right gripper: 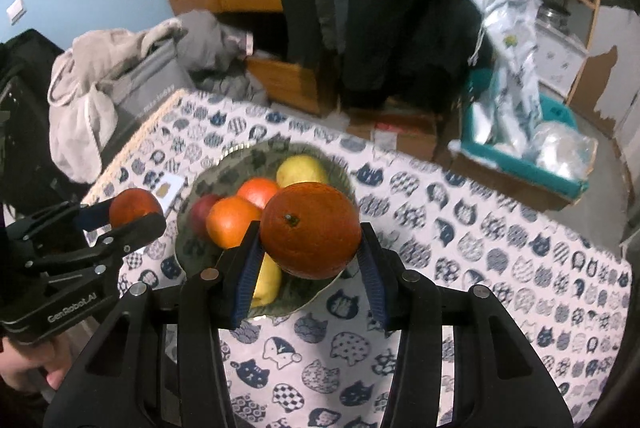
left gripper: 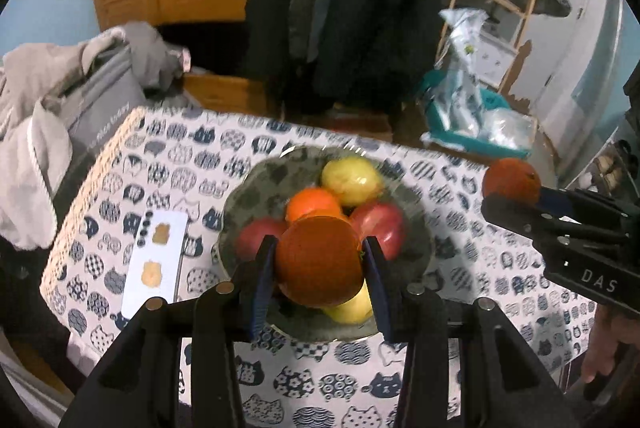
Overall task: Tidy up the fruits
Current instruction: 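Lower the tangerines into the bowl and open both tools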
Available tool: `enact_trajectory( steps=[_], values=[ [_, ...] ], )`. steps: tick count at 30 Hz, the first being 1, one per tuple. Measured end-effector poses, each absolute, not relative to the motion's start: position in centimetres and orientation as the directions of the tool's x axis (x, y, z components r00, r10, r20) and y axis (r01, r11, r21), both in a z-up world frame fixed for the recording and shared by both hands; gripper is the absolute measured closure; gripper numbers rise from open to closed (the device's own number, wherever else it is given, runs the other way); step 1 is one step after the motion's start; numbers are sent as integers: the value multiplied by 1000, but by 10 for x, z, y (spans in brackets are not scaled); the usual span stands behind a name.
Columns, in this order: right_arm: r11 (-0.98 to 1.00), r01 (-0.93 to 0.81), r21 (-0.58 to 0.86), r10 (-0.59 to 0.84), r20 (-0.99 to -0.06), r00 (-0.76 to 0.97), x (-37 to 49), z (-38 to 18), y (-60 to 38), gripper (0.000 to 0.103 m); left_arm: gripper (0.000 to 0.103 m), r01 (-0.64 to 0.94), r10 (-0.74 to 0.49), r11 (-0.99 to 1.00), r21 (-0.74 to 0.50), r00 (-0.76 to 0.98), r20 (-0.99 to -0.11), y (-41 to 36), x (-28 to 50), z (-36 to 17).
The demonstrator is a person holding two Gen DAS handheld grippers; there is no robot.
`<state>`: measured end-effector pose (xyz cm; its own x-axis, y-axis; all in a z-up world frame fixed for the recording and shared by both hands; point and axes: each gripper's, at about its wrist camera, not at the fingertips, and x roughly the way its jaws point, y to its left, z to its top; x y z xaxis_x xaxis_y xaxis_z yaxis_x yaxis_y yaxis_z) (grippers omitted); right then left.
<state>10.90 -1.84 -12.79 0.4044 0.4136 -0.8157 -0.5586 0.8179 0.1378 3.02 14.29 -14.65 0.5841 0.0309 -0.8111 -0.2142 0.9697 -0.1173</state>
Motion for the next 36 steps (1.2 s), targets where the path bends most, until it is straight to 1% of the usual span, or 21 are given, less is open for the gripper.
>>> enact_trajectory(
  steps=[8, 12, 15, 22, 28, 29, 31, 36],
  values=[
    [806, -563, 183, 400, -869, 290, 116, -177, 0, 57, 60, -254, 19, 958, -130, 511, -860, 154, 38, -182],
    [806, -564, 181, 378, -890, 254, 116, -196, 6, 57, 59, -266, 5, 955, -135, 468, -884, 157, 41, -199],
    [801, -568, 186, 374, -898, 233, 115, -204, 9, 57, 59, -275, -13, 950, -149, 441, -897, 159, 43, -209],
    [790, -575, 212, 381, -905, 191, 117, -215, 16, 56, 59, -289, -5, 947, -142, 429, -903, 162, 43, -214],
    [794, -565, 225, 380, -909, 172, 120, -219, 18, 56, 50, -300, 2, 944, -141, 432, -902, 167, 42, -213],
    [795, -563, 227, 382, -908, 173, 121, -219, 18, 50, 50, -300, 1, 943, -143, 434, -901, 168, 42, -212],
    [795, -559, 237, 396, -900, 182, 121, -215, 17, 43, 50, -302, 3, 943, -143, 436, -900, 168, 41, -210],
    [797, -552, 244, 412, -888, 203, 123, -204, 14, 42, 45, -300, 7, 943, -145, 454, -891, 168, 39, -200]
  ],
)
